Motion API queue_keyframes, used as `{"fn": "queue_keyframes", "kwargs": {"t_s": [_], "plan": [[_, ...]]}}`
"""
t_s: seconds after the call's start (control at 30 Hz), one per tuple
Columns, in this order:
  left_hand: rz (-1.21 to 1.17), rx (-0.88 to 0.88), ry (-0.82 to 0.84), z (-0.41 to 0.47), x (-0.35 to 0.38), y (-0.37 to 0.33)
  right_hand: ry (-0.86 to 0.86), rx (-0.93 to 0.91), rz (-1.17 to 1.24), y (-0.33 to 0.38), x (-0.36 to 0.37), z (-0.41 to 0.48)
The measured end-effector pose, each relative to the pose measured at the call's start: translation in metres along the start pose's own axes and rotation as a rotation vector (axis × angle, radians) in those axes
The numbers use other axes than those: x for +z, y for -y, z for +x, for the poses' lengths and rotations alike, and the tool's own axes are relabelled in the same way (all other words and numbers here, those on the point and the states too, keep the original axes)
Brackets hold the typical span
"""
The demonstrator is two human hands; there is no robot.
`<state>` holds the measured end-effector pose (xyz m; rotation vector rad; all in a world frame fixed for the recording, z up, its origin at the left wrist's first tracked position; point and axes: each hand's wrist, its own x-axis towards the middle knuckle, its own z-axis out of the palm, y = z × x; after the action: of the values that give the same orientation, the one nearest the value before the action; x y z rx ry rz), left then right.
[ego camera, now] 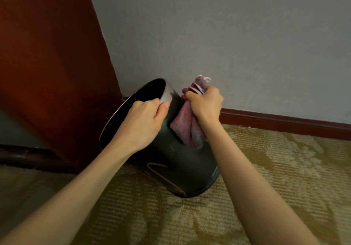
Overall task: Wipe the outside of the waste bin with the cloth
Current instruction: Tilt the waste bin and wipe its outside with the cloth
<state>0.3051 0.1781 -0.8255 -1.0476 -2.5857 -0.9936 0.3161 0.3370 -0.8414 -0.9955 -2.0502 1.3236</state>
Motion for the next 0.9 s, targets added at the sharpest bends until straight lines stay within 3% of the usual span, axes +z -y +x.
{"fn": "queue_keyframes", "kwargs": {"t_s": [0.33,0.77,0.9], "plan": [[-0.016,-0.008,-0.005,-0.015,-0.006,0.007,0.181,0.169,-0.135,0.009,0.017,0.036],[-0.028,-0.061,0.016,0.006,0.005,-0.004,-0.204,-0.063,0.024,0.009,0.002,-0.036],[-0.028,-0.097,0.022,0.02,0.005,-0.008,-0.216,-0.182,0.167,0.003,0.003,-0.083]]}}
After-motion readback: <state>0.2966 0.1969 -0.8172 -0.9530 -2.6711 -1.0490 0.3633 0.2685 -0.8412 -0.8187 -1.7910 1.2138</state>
